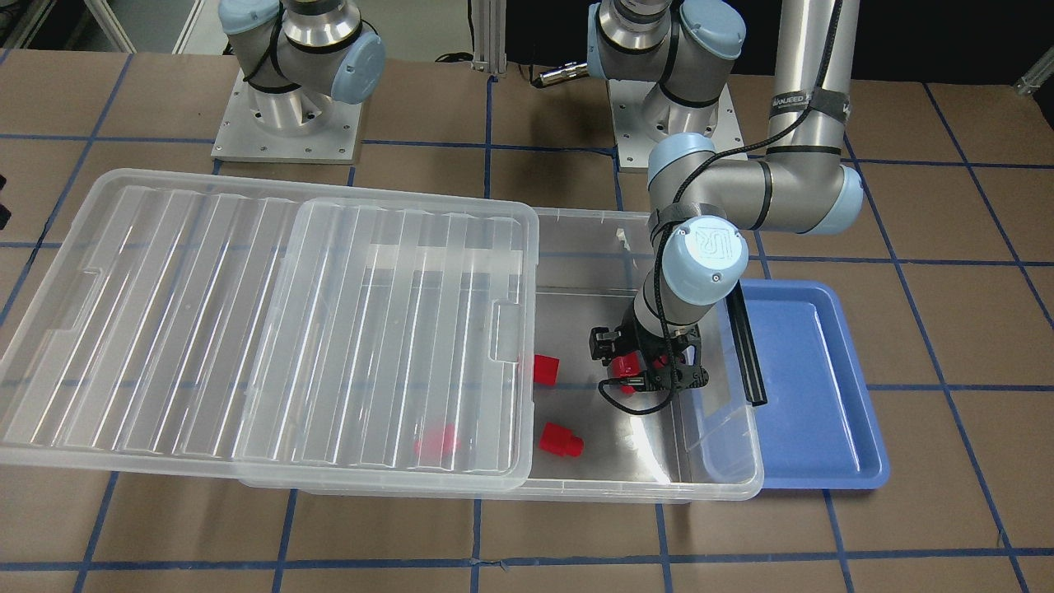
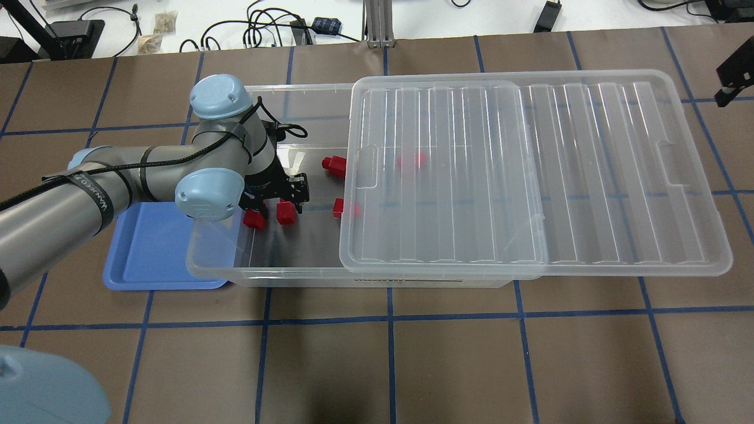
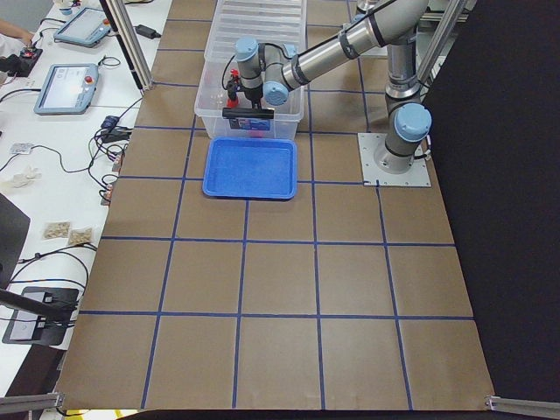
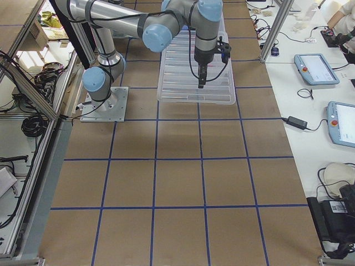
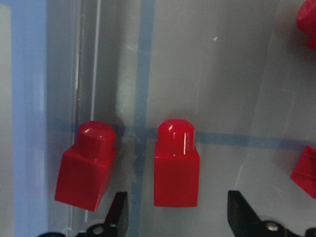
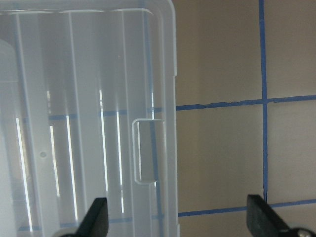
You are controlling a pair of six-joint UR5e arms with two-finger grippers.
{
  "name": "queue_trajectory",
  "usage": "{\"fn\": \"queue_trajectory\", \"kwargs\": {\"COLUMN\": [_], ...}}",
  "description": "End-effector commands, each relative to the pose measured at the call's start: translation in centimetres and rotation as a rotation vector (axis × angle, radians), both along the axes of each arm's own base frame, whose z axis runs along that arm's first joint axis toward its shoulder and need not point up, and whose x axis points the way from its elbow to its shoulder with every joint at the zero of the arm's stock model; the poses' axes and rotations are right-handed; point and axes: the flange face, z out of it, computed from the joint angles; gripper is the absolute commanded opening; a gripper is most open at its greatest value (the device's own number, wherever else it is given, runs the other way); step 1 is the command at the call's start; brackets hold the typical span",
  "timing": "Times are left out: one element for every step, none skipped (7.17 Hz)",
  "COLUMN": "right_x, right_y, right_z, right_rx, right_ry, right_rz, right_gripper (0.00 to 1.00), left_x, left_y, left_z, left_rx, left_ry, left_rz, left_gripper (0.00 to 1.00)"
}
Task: Place red block in blue tray from box
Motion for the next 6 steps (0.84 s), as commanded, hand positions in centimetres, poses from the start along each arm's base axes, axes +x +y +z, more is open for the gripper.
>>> {"fn": "queue_trajectory", "kwargs": {"right_x": [10.0,15.4,20.6,23.4,24.0,24.1], "right_y": [0.5,0.8,1.3,1.0,0.5,0.6], "right_z": [1.9,1.9,1.5,1.2,0.9,0.9], "right_rx": [0.006,0.001,-0.001,-0.035,-0.061,-0.061], "right_ry": [-0.01,-0.009,-0.008,-0.013,-0.016,-0.017], "right_rz": [-0.048,-0.081,-0.115,-0.127,-0.135,-0.133], "right_gripper": [1.0,1.0,1.0,1.0,1.0,1.0], "left_x": [0.0,0.0,0.0,0.0,0.0,0.0], "left_y": [-0.2,-0.3,-0.3,-0.3,-0.3,-0.5], "left_z": [-1.0,-1.3,-1.7,-1.9,-2.0,-1.9], "left_rx": [0.007,0.009,0.015,0.02,0.023,0.014], "left_ry": [-0.001,-0.002,-0.004,0.0,0.0,0.001], "left_rz": [0.0,0.0,0.0,0.0,0.0,0.002], "left_gripper": [0.71,0.71,0.68,0.34,0.0,0.0]}}
